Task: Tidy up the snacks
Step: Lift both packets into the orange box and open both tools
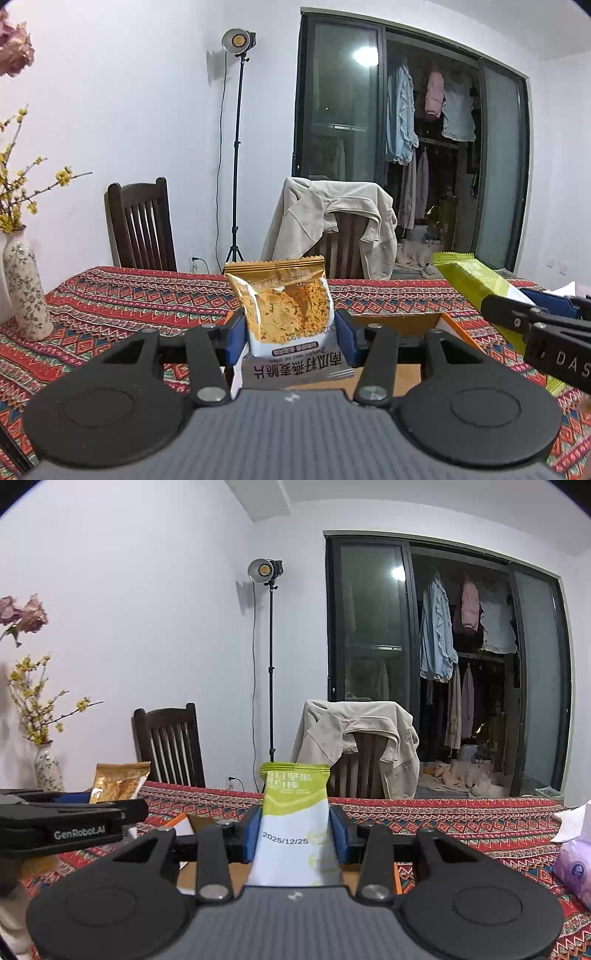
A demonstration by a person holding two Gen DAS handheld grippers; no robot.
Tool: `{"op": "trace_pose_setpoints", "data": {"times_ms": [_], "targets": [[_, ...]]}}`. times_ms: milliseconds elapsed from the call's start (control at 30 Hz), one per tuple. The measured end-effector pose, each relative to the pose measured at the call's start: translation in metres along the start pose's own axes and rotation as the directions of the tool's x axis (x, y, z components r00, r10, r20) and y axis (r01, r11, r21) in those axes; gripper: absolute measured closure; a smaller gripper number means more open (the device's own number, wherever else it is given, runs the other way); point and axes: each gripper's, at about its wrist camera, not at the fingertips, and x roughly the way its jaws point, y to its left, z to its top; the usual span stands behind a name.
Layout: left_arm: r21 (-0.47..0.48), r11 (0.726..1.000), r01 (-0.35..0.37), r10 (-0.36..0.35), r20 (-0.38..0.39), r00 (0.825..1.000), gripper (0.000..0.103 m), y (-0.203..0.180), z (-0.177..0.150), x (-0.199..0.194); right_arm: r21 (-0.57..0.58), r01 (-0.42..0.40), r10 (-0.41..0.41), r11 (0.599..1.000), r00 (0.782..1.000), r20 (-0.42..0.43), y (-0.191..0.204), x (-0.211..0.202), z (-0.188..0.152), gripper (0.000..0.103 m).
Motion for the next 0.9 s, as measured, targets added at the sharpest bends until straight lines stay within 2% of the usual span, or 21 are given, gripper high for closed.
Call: {"op": "trace_pose_setpoints", "data": {"times_ms": [367,500,667,700,733,767,800,833,867,900], "targets": [[-0.057,0.998,-0.034,0.03,-0.074,0.997,0.052,0.019,-0.014,0.058,0.063,0.023,-0.018,0.998,0.997,-0.079,-0.023,0.055,-0.024,0.064],[-0.049,0.998,-0.036,0.029,-0.132,0.991,0.052,0.024,-0.025,0.074,0.086,0.026,-0.016,0.996,0.993,-0.118,-0.031,0.064,-0.033,0.064],[-0.011,0.999,-0.03,0.029,-0.137,0.99,0.051,0.019,-0.034,0.076,0.068,0.018,-0.008,0.998,0.989,-0.147,-0.026,0.069,-0.042,0.063],[-0.01,1.0,-0.025,0.024,-0.132,0.991,0.049,0.019,-0.036,0.075,0.064,0.016,-0.007,0.998,0.989,-0.151,-0.025,0.07,-0.043,0.062],[-0.013,1.0,-0.015,0.013,-0.127,0.992,0.04,0.02,-0.037,0.073,0.063,0.014,-0.004,0.998,0.988,-0.153,-0.025,0.07,-0.044,0.063],[-0.018,1.0,-0.014,0.012,-0.119,0.993,0.02,0.02,-0.037,0.071,0.066,0.013,-0.003,0.998,0.989,-0.15,-0.025,0.069,-0.044,0.055],[-0.021,0.999,-0.029,0.027,-0.098,0.995,0.013,0.02,-0.037,0.068,0.07,0.011,-0.001,0.997,0.989,-0.149,-0.025,0.067,-0.045,0.046],[-0.021,0.999,-0.046,0.045,-0.075,0.996,0.001,0.02,-0.037,0.064,0.079,0.007,0.004,0.997,0.99,-0.141,-0.026,0.066,-0.044,0.022],[-0.024,0.998,-0.053,0.052,-0.052,0.997,0.0,0.02,-0.037,0.06,0.085,0.007,0.005,0.996,0.991,-0.132,-0.027,0.065,-0.044,0.002],[-0.032,0.998,-0.048,0.047,-0.034,0.998,0.0,0.021,-0.036,0.057,0.089,0.008,0.003,0.996,0.992,-0.126,-0.028,0.064,-0.045,0.0]]}}
